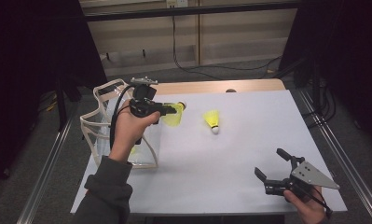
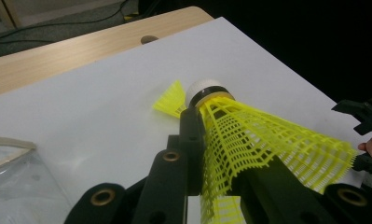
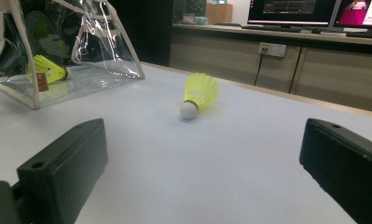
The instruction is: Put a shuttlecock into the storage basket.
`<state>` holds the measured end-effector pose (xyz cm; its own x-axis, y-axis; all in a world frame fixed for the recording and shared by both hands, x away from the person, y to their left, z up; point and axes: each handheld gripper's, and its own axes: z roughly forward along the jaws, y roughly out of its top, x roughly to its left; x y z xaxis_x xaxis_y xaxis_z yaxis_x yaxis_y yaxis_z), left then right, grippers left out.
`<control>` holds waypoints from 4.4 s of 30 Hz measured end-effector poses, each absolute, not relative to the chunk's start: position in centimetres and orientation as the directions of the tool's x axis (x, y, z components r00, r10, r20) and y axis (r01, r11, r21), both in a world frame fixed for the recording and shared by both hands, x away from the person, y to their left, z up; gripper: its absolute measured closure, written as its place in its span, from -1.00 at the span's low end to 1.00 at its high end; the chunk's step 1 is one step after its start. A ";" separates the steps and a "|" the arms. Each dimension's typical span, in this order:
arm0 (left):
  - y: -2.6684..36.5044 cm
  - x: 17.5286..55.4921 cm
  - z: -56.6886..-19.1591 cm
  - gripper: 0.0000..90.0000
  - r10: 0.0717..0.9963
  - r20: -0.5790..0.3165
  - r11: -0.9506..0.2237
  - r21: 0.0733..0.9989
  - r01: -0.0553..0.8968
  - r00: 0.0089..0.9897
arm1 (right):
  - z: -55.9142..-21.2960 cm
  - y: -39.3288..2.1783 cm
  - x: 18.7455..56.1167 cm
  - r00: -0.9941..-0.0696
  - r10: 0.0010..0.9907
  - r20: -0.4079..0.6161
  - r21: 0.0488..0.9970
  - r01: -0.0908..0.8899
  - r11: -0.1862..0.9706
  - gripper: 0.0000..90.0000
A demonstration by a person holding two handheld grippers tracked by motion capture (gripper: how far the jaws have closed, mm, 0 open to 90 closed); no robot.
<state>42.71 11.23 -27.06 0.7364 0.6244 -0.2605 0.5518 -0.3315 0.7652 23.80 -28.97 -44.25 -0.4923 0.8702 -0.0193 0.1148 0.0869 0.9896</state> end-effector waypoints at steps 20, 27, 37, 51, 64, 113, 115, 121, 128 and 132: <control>11.9 43.1 -26.3 0.85 0.642 -0.246 -0.326 0.769 0.550 0.726 | -44.3 -29.0 23.8 -0.493 0.870 -0.019 0.989 0.116 0.087 -0.98; 12.2 43.3 -26.0 0.85 0.649 -0.241 -0.325 0.770 0.550 0.721 | -44.3 -29.0 23.8 -0.493 0.870 -0.018 0.990 0.116 0.086 -0.98; 12.6 43.5 -25.6 0.85 0.663 -0.237 -0.319 0.769 0.554 0.711 | -44.3 -29.0 23.8 -0.492 0.870 -0.018 0.990 0.116 0.086 -0.98; 13.4 43.8 -25.3 0.85 0.681 -0.238 -0.299 0.774 0.559 0.693 | -44.3 -29.0 23.8 -0.492 0.870 -0.019 0.989 0.116 0.087 -0.98; 14.1 43.8 -24.8 0.85 0.693 -0.228 -0.294 0.776 0.557 0.684 | -44.3 -29.0 23.8 -0.492 0.870 -0.017 0.989 0.117 0.086 -0.98; 16.6 43.9 -23.2 0.85 0.731 -0.195 -0.289 0.779 0.556 0.654 | -44.3 -29.0 23.8 -0.492 0.870 -0.017 0.989 0.117 0.086 -0.98; 16.7 43.9 -23.2 0.85 0.733 -0.193 -0.289 0.779 0.556 0.652 | -44.2 -29.0 23.8 -0.493 0.870 -0.019 0.989 0.117 0.088 -0.98; 16.8 43.9 -23.1 0.85 0.736 -0.197 -0.283 0.780 0.558 0.648 | -44.3 -29.0 23.8 -0.492 0.870 -0.017 0.989 0.117 0.086 -0.98; 17.1 44.0 -22.9 0.85 0.742 -0.194 -0.277 0.783 0.557 0.642 | -44.3 -29.0 23.8 -0.494 0.869 -0.017 0.989 0.117 0.086 -0.98; 17.3 44.0 -22.9 0.85 0.749 -0.191 -0.272 0.784 0.558 0.634 | -44.2 -28.9 23.8 -0.492 0.870 -0.016 0.990 0.117 0.085 -0.98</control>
